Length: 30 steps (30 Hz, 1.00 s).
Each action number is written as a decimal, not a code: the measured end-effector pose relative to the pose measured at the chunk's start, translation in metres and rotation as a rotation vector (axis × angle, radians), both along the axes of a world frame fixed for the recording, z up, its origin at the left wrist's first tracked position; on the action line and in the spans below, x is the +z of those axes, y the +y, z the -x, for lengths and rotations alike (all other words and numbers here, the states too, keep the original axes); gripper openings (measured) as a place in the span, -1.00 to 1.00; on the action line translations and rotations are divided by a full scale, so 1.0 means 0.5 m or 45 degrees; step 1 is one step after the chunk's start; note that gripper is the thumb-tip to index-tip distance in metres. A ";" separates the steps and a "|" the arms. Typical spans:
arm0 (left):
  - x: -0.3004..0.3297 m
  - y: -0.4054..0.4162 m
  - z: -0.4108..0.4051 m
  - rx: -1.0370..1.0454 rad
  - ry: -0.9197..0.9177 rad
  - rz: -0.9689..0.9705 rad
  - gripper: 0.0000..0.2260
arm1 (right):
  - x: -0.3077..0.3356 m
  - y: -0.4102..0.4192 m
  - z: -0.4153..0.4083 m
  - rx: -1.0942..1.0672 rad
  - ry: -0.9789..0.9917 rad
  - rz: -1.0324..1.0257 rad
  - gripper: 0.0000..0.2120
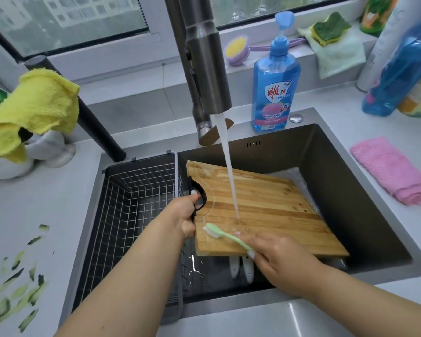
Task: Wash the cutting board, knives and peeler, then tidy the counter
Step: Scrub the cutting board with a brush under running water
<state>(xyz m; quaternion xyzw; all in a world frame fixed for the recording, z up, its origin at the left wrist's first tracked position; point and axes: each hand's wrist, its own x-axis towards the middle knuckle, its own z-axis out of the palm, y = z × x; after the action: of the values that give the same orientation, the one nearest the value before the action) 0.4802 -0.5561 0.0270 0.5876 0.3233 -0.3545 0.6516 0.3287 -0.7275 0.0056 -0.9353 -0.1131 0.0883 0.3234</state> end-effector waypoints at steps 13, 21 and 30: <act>-0.020 0.012 0.013 0.021 0.002 0.004 -0.76 | -0.032 -0.066 -0.035 -0.313 0.244 0.180 -0.58; -0.021 0.011 0.027 -0.003 -0.006 -0.020 -0.75 | -0.022 0.002 -0.068 -0.160 0.182 0.131 -0.56; -0.028 0.014 0.040 0.018 -0.059 0.001 -0.79 | -0.052 -0.009 -0.172 -0.336 0.401 0.057 -0.53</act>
<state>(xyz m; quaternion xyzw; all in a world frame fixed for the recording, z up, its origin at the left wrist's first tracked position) 0.4602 -0.5489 0.0131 0.5932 0.3121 -0.3362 0.6615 0.4148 -0.7320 -0.0204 -0.9235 0.0643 0.1930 0.3251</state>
